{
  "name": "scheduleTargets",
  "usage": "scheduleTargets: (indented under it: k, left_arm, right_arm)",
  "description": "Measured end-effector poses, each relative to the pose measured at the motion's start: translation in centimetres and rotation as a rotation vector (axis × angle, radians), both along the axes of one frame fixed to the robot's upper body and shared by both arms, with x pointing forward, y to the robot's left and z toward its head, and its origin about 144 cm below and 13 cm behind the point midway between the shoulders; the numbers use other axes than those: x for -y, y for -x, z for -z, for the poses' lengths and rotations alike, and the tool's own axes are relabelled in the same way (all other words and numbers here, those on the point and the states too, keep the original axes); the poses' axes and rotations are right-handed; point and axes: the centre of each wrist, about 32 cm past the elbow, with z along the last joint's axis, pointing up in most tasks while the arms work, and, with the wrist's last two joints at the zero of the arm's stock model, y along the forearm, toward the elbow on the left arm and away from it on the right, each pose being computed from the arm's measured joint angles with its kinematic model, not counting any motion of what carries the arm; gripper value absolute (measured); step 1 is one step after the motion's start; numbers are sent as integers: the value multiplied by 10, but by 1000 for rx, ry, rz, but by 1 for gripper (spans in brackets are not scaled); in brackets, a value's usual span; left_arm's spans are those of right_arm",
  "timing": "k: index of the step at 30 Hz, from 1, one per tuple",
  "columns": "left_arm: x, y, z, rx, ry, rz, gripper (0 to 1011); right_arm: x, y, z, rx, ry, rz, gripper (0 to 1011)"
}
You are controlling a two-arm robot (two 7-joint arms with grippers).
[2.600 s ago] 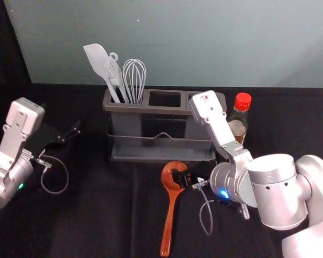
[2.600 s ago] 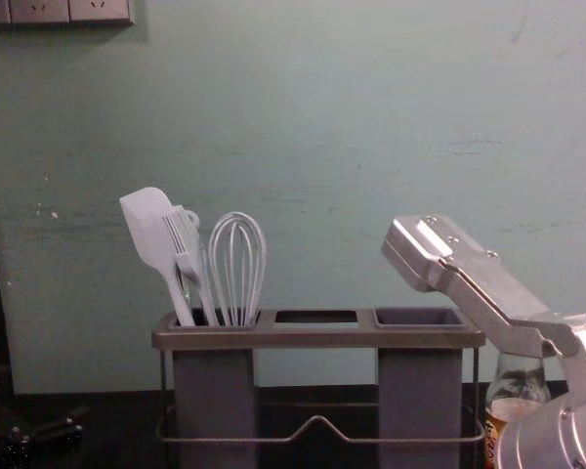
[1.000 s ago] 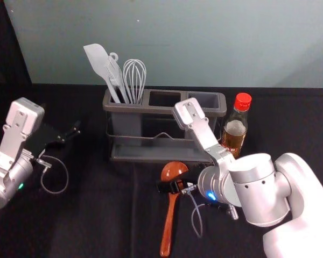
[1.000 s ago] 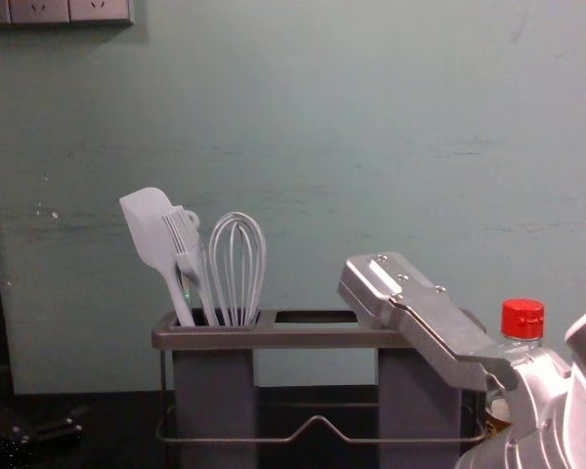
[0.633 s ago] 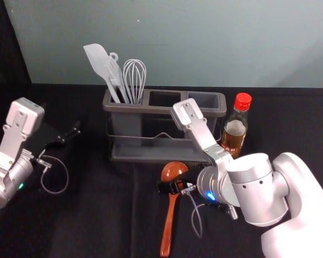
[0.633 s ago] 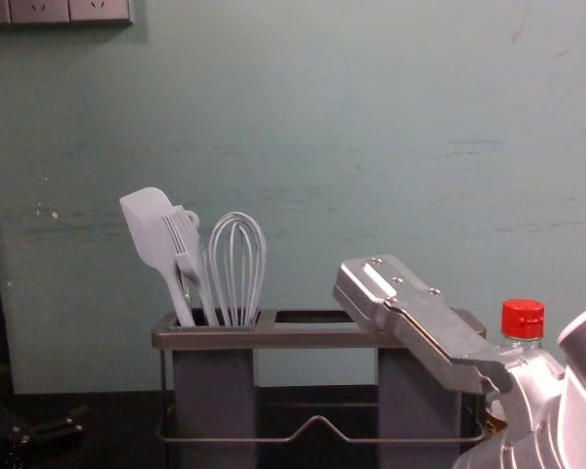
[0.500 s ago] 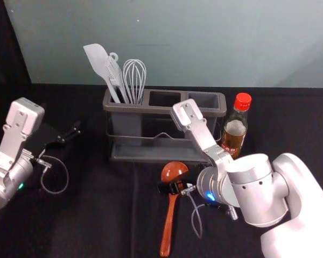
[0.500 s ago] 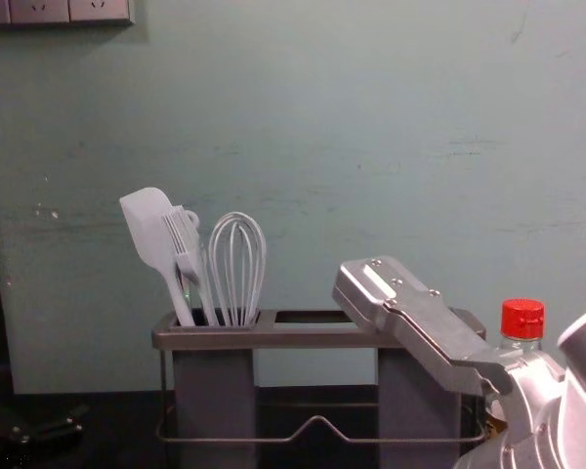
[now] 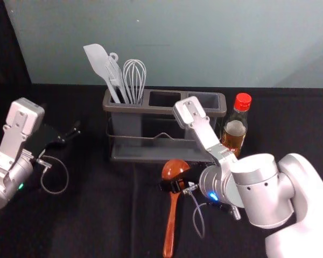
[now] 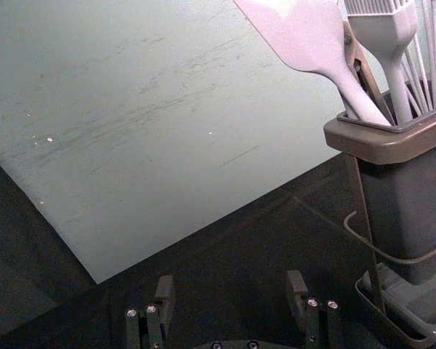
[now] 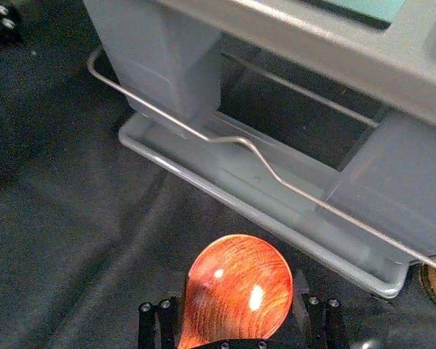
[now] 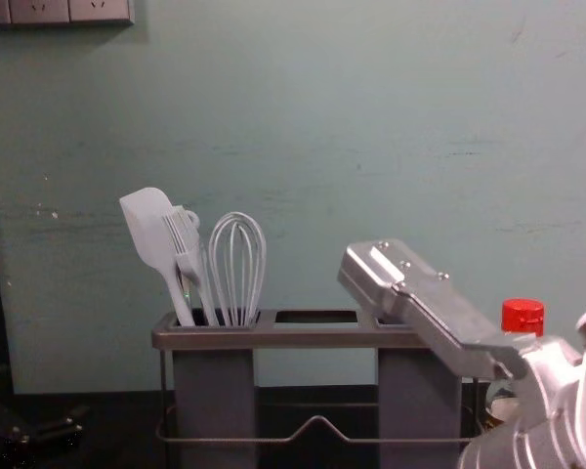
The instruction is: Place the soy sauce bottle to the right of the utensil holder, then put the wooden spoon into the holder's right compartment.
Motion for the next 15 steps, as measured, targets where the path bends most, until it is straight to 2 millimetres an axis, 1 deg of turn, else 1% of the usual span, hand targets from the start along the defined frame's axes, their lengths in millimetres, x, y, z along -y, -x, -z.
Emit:
scheduleTargets:
  k: [4,7,8,11,15]
  left_arm:
    - [0,0,0,0,0,0,1005]
    - [0,0,0,0,0,0,1005]
    - [0,0,0,0,0,0,1005]
    - [0,0,0,0,0,0,1005]
    - [0,0,0,0,0,0,1005]
  right_arm:
    - [4,5,-5,9,-14,-12,868]
    - [13,14,-11,25,-53,-39,867]
    - [13,14,-11,25,-53,-39,867]
    - [25,28,-16,85,-80,-84,868]
    - [36,43,-21,167,-74,-130,868]
